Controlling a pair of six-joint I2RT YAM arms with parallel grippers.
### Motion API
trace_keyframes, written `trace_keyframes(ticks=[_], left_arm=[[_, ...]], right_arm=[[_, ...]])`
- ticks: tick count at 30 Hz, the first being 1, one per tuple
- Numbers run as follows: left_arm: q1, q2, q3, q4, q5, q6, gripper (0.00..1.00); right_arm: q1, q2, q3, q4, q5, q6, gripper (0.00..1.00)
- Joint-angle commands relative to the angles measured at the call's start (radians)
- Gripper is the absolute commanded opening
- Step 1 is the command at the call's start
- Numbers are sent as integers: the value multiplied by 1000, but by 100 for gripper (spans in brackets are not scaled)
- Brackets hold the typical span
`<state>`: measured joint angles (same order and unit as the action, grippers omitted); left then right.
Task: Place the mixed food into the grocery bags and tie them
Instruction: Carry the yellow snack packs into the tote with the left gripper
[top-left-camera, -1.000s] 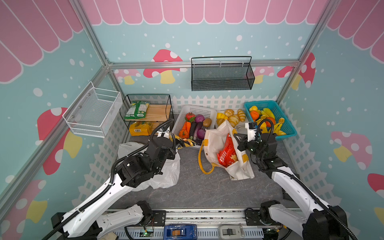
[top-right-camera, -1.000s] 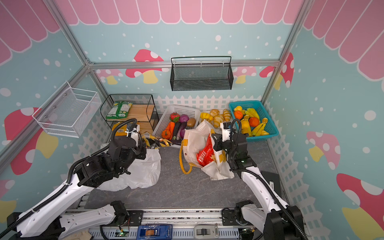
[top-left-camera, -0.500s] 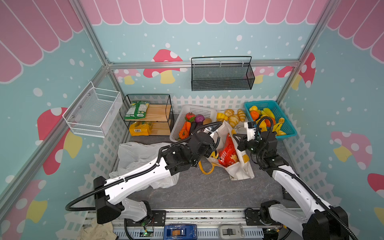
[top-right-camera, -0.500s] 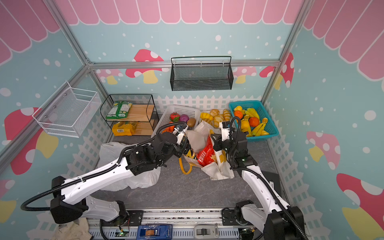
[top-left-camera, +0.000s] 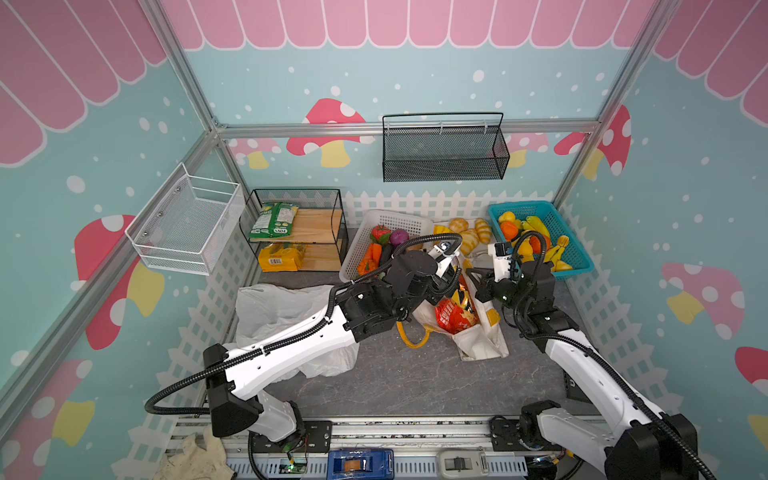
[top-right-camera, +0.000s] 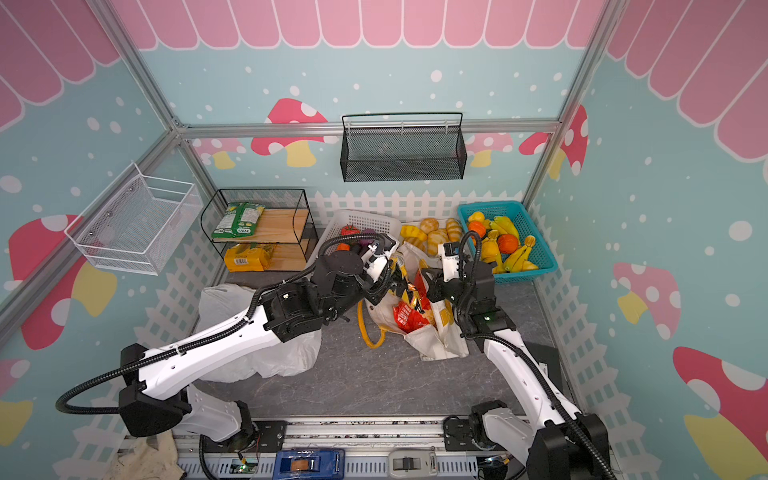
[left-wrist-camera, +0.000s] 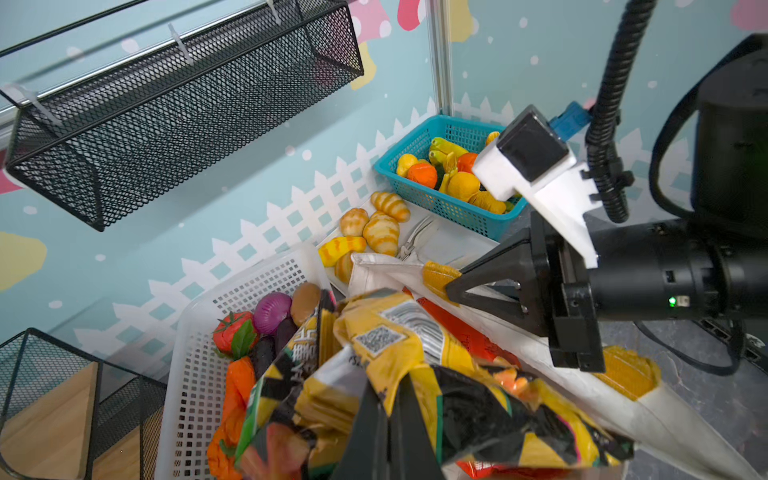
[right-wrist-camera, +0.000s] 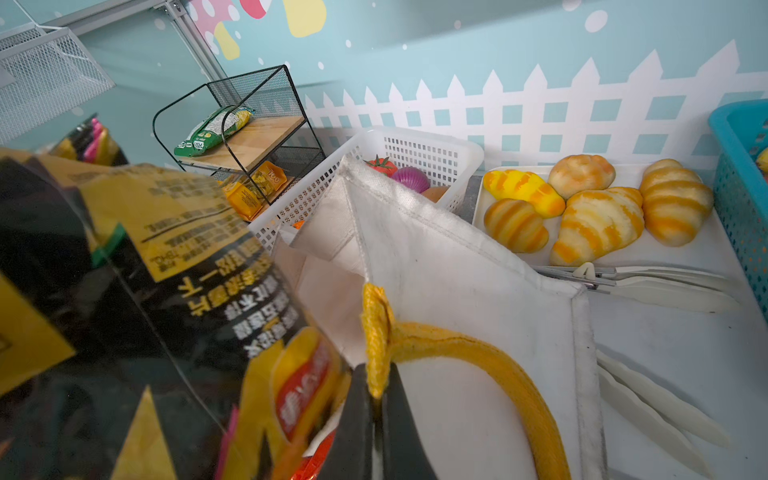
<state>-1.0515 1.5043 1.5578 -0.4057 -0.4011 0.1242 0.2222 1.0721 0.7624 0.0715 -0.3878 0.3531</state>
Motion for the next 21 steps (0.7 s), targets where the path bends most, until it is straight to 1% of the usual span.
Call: trace_keyframes(ticks=[1,5,11,15,17,19,21], left_arm=[[-6,16,-28,62,38,41,0],[-5,43,-85,143,40,32,0],[-5,69,-226,371,76,-50,0],[-6,93,-271,479,159,-116,0],[-6,106,-281,508,193,-123,0],[-4,134,-278,501,209,-109,0],[-3,168,-270,450,240,-97,4]], right_arm=[[-7,-12,33,-3,-19,13,0],[-30,-18,34,6,-46,49,0],[-76,-24,17,66,-128,135,0],[-84,-14,17,95,-169,173,0],[-90,-13,15,102,-182,182,0],[-95,-16,16,106,-183,185,0],[-104,-18,15,106,-177,182,0]])
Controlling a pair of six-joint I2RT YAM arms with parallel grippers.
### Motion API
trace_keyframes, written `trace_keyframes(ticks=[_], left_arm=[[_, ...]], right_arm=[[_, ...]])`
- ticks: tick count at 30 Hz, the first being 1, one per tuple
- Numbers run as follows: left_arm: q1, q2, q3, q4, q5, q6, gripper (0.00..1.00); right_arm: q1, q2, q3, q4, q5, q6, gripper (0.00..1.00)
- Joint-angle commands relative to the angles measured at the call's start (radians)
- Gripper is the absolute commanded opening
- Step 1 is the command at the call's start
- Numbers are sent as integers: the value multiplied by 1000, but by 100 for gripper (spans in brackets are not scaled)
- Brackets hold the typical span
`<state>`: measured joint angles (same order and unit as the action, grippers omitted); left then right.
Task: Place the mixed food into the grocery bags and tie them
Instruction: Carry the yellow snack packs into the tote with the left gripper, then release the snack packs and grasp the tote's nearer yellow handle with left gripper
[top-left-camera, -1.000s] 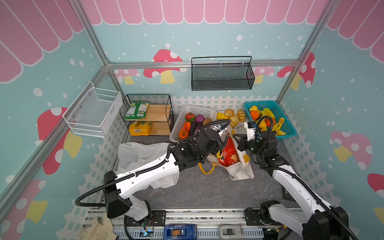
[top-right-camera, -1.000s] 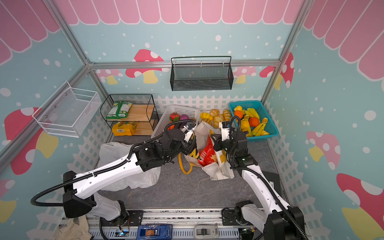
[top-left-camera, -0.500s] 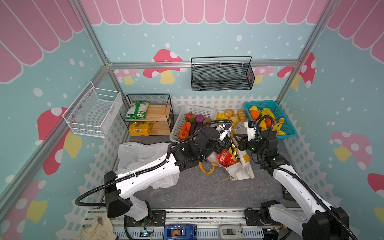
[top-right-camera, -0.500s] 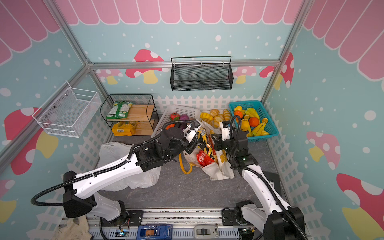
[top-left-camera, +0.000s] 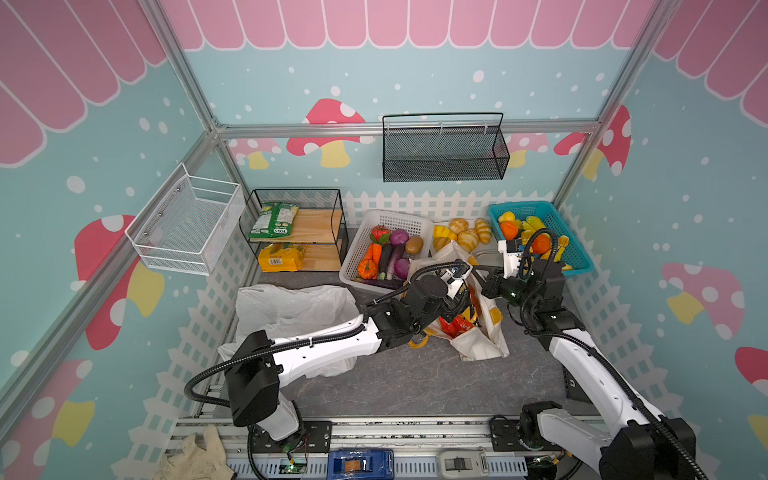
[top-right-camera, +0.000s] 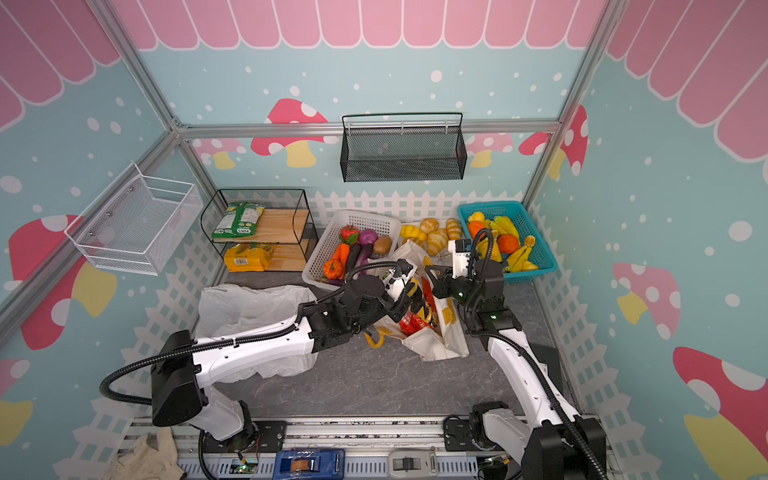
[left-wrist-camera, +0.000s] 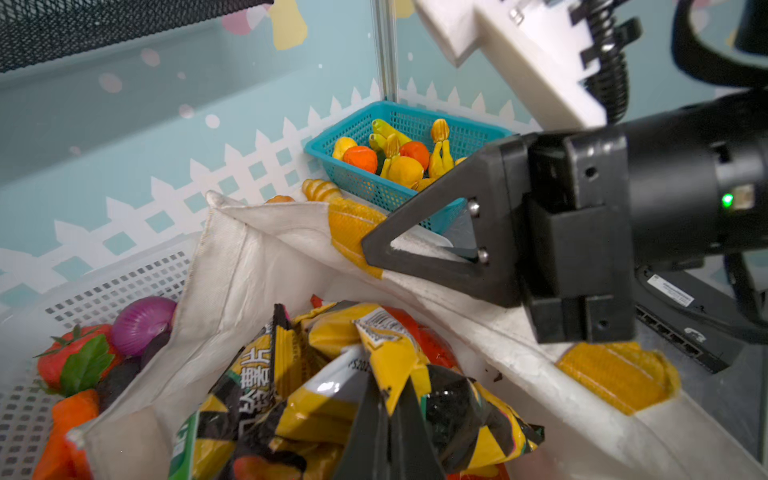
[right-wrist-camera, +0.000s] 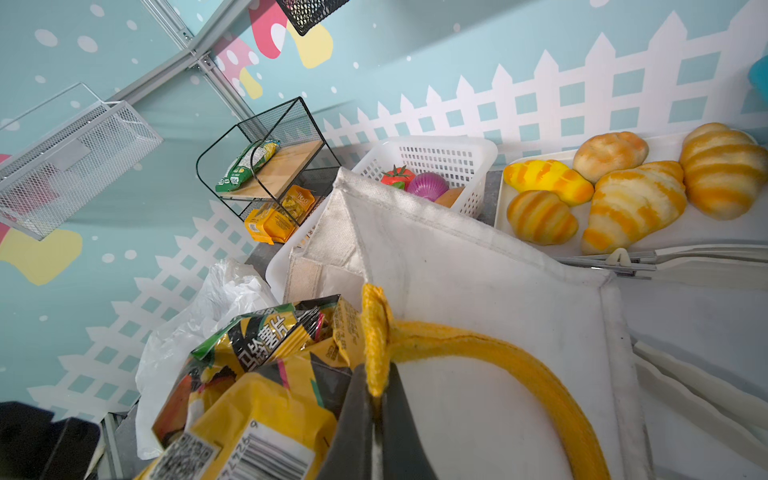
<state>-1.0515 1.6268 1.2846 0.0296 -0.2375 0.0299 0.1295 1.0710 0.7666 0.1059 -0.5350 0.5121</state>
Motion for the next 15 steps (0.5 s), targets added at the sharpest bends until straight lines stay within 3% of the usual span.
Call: trace_keyframes(ticks=[1,5,9,15], left_arm=[[-2,61,9,-22,96,3,6],[-3,63,1,-120,138,-9,25],[4,-15,-27,-183,146,-27,66],[59,-210,-122,-281,138,-146,81]], right_arm=[[-15,-20,9,71,-26,19,0],[-32,-12,-7,72,-15,8,0],[-39,2,-16,75,-10,-4,0],[-45,3,-23,74,13,-24,0]])
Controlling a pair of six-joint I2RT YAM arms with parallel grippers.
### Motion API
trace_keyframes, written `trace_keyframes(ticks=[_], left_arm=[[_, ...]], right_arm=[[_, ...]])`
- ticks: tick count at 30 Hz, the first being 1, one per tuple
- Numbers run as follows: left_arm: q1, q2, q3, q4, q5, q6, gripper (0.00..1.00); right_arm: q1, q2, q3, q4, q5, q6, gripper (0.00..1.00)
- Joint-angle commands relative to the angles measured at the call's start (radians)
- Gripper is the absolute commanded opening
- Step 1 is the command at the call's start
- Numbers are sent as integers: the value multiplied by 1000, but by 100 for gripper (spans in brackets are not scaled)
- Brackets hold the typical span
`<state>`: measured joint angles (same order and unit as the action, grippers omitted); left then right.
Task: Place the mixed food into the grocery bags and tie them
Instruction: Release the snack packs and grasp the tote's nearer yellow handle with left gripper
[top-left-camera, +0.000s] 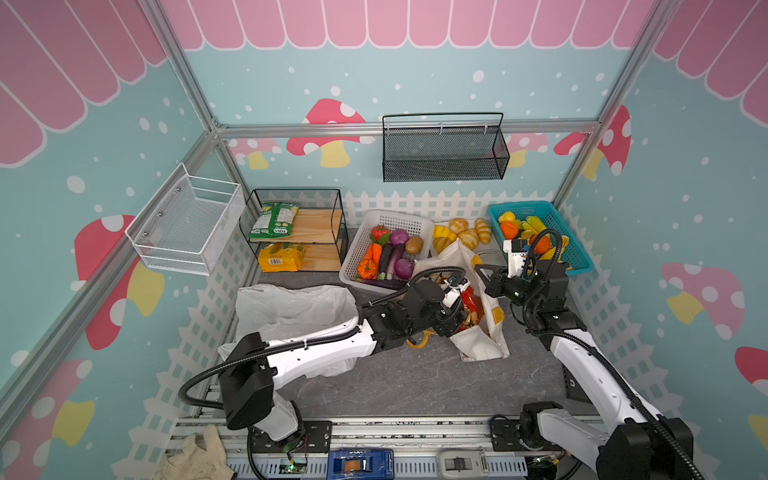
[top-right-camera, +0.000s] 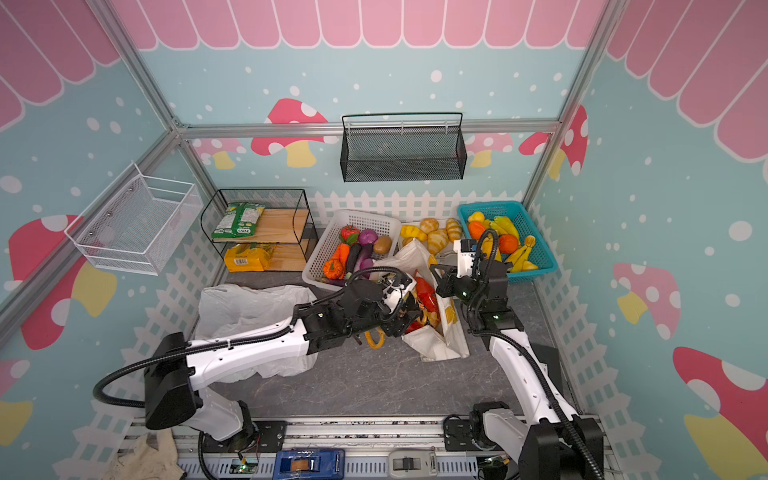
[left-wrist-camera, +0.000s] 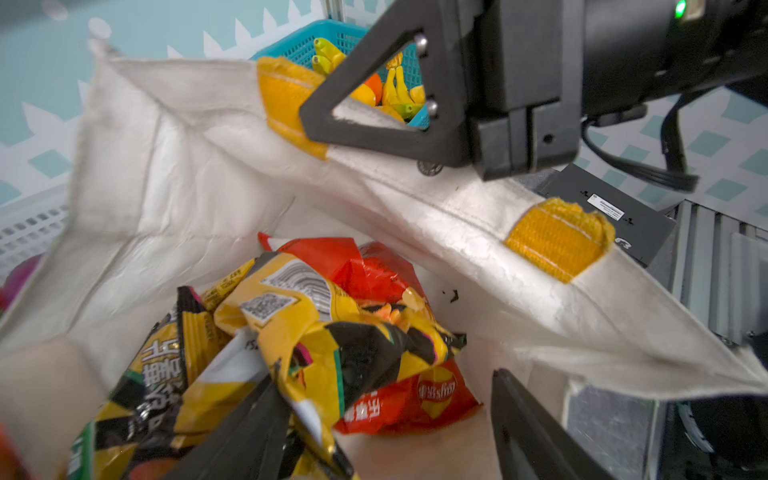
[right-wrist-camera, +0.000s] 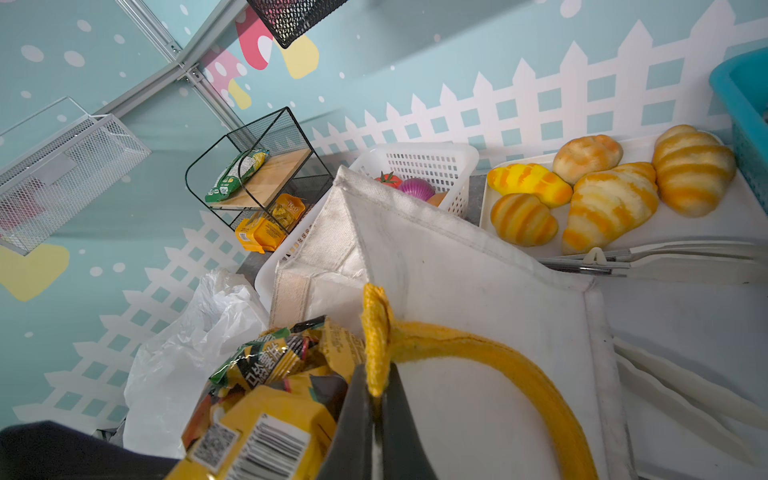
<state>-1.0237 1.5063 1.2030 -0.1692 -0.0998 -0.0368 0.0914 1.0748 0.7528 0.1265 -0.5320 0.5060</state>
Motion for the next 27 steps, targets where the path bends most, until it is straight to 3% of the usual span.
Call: trace_keyframes(ticks=[1,5,8,13,18,23,27], left_arm=[[53,-128,-69,-96,-15,-132,82],[169,-222,-193,-148,29,-383,81],[236,-226,-261,-150,133,-528,73],[244,-152,-285,-69,230,-604,60],[253,-33,-246,17,243,-629,51],[263,75,-204,101,321,-662,29],[259,3,-193,177,461,-681,1]], right_arm=[[-7,-1,-12,53,12,-20,0],[-7,7,-16,54,17,-24,0],[-8,12,-15,58,17,-26,0],[-7,14,-12,58,17,-28,0],[-7,14,-15,59,10,-25,0],[-8,-4,-14,36,17,-42,0],[-7,-43,30,-101,123,-148,0]])
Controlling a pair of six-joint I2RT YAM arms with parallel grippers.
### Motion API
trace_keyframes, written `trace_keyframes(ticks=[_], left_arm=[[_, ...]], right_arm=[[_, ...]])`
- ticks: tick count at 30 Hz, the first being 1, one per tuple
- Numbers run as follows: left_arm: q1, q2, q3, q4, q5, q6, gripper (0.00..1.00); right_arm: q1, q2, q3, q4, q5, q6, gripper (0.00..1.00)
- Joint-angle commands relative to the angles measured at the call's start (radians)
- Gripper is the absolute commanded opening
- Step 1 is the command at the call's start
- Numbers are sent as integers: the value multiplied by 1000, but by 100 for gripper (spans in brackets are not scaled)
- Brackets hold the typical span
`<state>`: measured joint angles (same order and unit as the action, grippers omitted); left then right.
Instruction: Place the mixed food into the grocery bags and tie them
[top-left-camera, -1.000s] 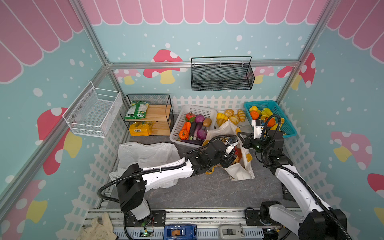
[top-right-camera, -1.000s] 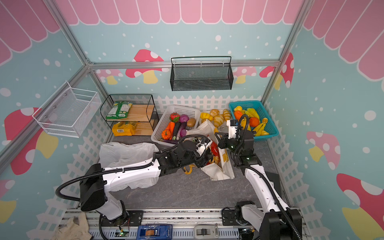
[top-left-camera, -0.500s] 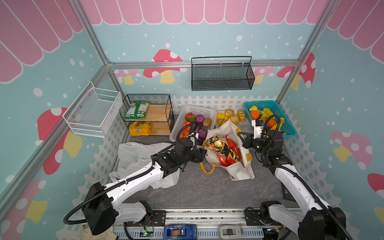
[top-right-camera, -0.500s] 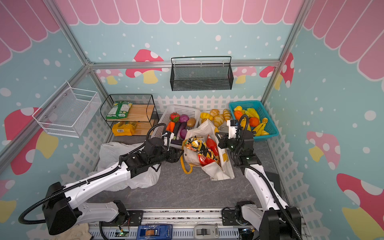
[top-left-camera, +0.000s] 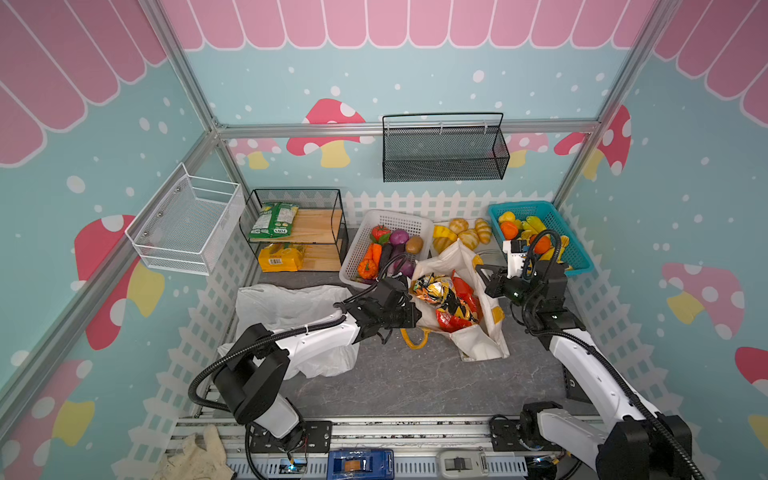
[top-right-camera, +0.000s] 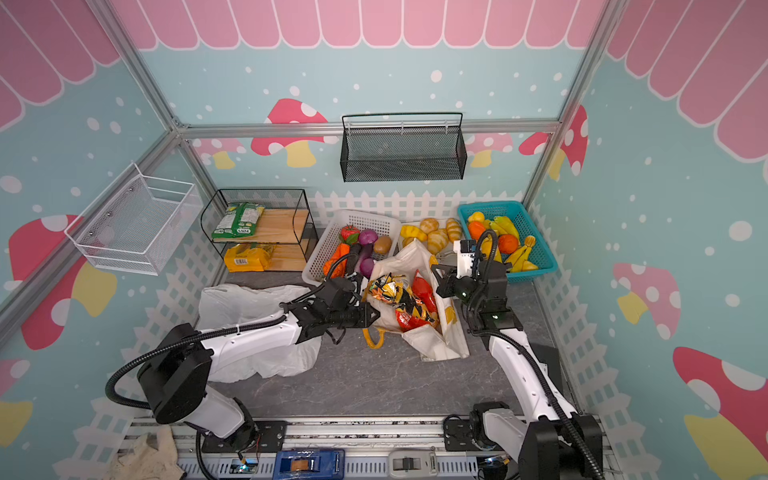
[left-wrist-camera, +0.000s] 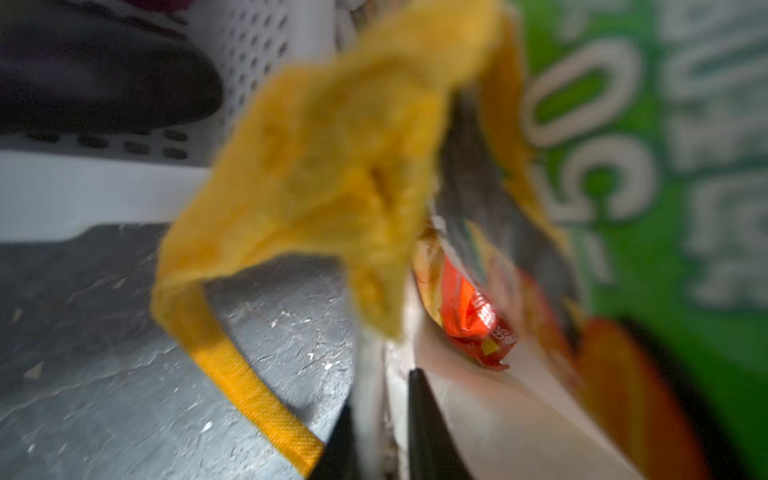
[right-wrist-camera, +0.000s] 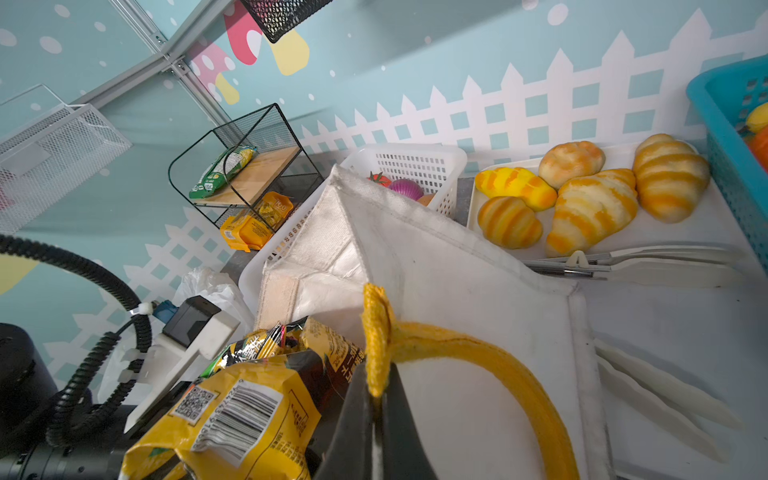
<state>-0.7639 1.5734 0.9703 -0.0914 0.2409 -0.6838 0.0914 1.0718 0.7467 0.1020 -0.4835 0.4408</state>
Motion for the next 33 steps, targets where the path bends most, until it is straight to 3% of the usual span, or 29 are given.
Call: trace_keyframes(ticks=[1,5,7,9,13,16,19,24,29,31,33], left_arm=[[-8,-101,47,111,173,-42,0],[-29,-166,114,140,425,-109,0],[-26,-164,119,197,538,-185,0],[-17,-159,129,177,566,-203,0],[32,-181,170,-46,492,-88,0],[104,-244,112,-74,402,-126,0],[64,-252,115,-175,269,-66,0],[-6,-89,192,-172,343,-29,0],[54,-64,176,-142,271,-51,0],[75,-72,150,-112,262,-67,0],[80,-66,138,-101,270,-71,0]], right_arm=[[-8,-55,54,-131,131,-122,0],[-7,-150,88,-260,330,-209,0],[-8,-182,94,-284,370,-213,0],[-8,-186,94,-296,361,-209,0],[-8,-163,91,-326,379,-223,0],[-8,-171,87,-335,434,-236,0],[-8,-182,73,-313,407,-213,0],[-5,-181,31,-262,275,-163,0],[-4,-171,-22,-222,244,-160,0],[-5,-141,-6,-241,214,-176,10],[-5,-132,39,-287,247,-209,35]])
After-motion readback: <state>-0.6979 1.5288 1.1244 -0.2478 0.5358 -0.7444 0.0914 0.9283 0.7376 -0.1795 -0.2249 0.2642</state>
